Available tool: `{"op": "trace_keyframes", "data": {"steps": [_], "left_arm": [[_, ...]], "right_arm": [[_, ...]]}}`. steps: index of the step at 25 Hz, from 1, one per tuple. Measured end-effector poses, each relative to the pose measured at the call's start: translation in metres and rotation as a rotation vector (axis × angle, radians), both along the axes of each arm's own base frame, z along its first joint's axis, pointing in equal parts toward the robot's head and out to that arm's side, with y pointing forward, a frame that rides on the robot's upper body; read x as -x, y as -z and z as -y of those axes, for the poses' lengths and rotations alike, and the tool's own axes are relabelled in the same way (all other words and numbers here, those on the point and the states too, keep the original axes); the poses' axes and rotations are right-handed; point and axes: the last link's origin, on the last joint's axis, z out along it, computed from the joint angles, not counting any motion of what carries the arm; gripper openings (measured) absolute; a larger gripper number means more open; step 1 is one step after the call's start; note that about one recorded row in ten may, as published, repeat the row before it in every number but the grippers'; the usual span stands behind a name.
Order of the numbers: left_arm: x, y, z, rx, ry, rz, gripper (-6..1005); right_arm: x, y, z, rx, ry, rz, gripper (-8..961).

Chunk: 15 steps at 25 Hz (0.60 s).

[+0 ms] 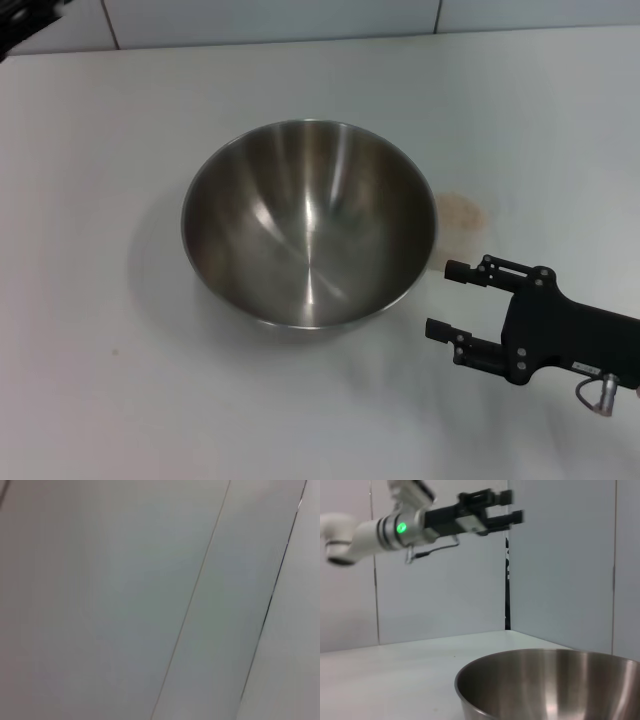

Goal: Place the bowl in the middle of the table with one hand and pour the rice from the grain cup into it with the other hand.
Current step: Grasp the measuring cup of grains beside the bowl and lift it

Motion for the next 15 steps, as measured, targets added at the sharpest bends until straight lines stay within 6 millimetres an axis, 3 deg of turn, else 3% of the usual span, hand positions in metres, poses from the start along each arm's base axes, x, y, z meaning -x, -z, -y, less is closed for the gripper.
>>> {"op": "trace_keyframes", "data": {"steps": [2,4,7,8,12,15], "left_arm": [[0.000,0.000,0.000,0.000,0.000,0.000,689],[0.030,0.003,0.029,-0.029,0.029,0.114,690],[0.052,0.016,0.060,-0.078,0.075,0.130,692],[0.052,0.016,0.060,-0.078,0.075,0.130,692],[0.068,0.044,0.089,-0.136,0.134,-0.031,694],[0.071,0.056,0.097,-0.128,0.187,-0.124,696]], "right_arm": [[-0.001,0.000,0.001,0.000,0.002,-0.001,667],[-0.001,0.000,0.001,0.000,0.002,0.000,667],[-0.001,0.000,0.001,-0.001,0.004,-0.001,667],[-0.001,0.000,0.001,-0.001,0.004,-0.001,667],[-0.001,-0.001,0.001,-0.004,0.005,0.001,666],[-0.002,-0.001,0.001,-0.005,0.005,0.002,667]]}}
